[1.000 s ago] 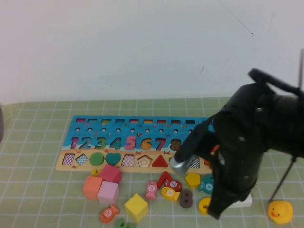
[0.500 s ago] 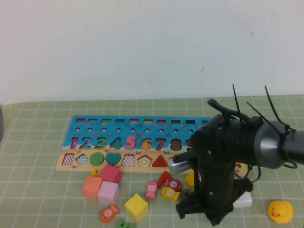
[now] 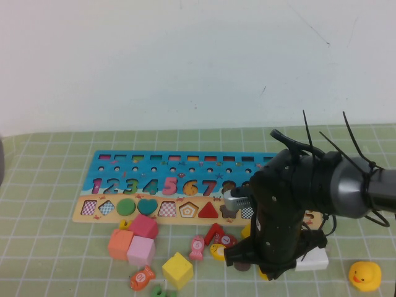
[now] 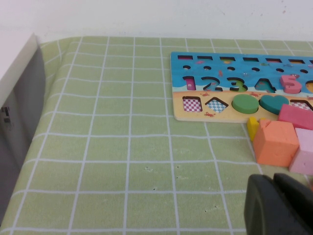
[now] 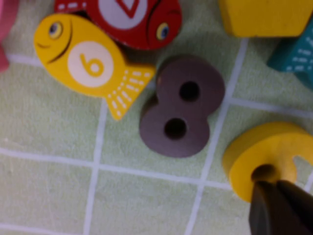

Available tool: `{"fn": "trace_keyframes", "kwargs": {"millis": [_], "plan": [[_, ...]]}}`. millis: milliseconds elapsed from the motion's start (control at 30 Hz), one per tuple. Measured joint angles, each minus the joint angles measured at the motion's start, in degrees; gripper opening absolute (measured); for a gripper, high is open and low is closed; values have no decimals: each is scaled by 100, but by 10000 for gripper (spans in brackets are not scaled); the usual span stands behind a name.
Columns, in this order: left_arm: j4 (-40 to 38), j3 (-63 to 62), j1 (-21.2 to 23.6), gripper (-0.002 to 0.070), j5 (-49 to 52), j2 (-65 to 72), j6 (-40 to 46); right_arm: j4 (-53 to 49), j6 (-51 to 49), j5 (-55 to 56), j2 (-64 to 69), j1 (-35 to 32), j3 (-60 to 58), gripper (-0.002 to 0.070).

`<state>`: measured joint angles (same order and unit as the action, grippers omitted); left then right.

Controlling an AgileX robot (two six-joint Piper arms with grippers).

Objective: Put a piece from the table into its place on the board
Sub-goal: Pick up the "number 6"

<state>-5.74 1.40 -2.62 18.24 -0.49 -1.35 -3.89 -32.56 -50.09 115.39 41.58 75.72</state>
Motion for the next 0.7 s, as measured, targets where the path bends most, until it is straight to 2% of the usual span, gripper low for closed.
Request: {"fn": "trace_keyframes", "kwargs": {"millis": [267,333,500,567,700], "plan": [[0,0,0,-1,0,0,0,83,-117,10,0,-9,0,21],[-13,0,0,-1,0,0,0,234,-117,-14,0,-38,0,65],[-217,0,0,-1,13,0,0,665,-214,-43,0,-218,0,272],[-230,0,0,-1,13,0,0,747,-401,-52,0,-305,0,330],[-252,0,0,-1,13,0,0,725,-874,7,0,-413,0,372]]}}
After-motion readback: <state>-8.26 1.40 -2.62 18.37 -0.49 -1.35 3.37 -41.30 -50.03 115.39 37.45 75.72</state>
